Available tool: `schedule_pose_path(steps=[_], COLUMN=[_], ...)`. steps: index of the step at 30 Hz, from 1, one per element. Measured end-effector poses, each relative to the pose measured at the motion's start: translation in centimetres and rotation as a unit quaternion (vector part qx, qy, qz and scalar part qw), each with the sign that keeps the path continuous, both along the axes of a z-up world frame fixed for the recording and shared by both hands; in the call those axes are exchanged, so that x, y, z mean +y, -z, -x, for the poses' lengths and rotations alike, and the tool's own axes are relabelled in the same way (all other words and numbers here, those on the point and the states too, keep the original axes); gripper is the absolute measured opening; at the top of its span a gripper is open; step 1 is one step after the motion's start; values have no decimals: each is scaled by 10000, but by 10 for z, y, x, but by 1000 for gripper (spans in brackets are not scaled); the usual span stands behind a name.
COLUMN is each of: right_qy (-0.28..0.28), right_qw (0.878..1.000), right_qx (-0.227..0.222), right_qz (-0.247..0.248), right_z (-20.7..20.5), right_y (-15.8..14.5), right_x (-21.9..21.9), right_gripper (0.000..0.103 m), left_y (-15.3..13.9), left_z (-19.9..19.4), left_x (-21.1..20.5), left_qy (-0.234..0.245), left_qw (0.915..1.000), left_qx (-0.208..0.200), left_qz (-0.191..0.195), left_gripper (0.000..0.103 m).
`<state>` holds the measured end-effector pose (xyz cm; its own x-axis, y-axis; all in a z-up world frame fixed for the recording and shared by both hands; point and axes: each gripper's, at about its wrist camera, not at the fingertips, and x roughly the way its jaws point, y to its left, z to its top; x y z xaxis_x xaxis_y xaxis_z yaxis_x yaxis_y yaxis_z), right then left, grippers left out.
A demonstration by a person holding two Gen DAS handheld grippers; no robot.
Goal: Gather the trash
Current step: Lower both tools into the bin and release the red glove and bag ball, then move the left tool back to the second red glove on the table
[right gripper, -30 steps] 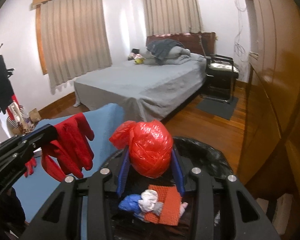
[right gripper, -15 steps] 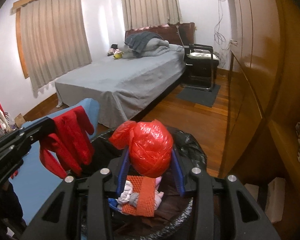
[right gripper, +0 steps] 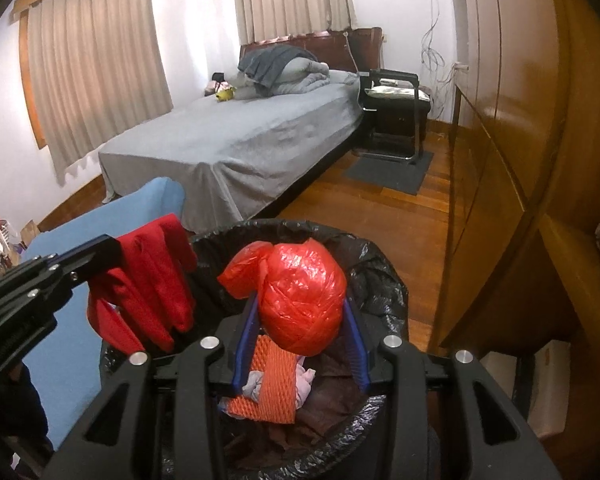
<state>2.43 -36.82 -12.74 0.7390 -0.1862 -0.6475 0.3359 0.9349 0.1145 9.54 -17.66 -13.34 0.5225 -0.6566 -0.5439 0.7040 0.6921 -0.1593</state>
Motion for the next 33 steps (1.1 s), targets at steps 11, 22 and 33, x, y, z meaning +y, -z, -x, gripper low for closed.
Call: schedule_pose_path(steps=[11, 22, 33], right_qy=[-63, 49, -455], right_qw=[9999, 9996, 9982], right_qx=[64, -259, -380], right_qz=[110, 136, 72], right_z=[-8, 3, -9], right_y=[6, -13, -20], right_x=[5, 4, 45], right_gripper=[63, 97, 97], left_y=[14, 1, -12], left_z=[-17, -25, -28], left_x=[11, 67, 150], left_qy=[-113, -924, -1971], left_qw=[9991, 9957, 9798], left_qx=[414, 89, -260], left_qz=[72, 53, -214], left_gripper=[31, 77, 90])
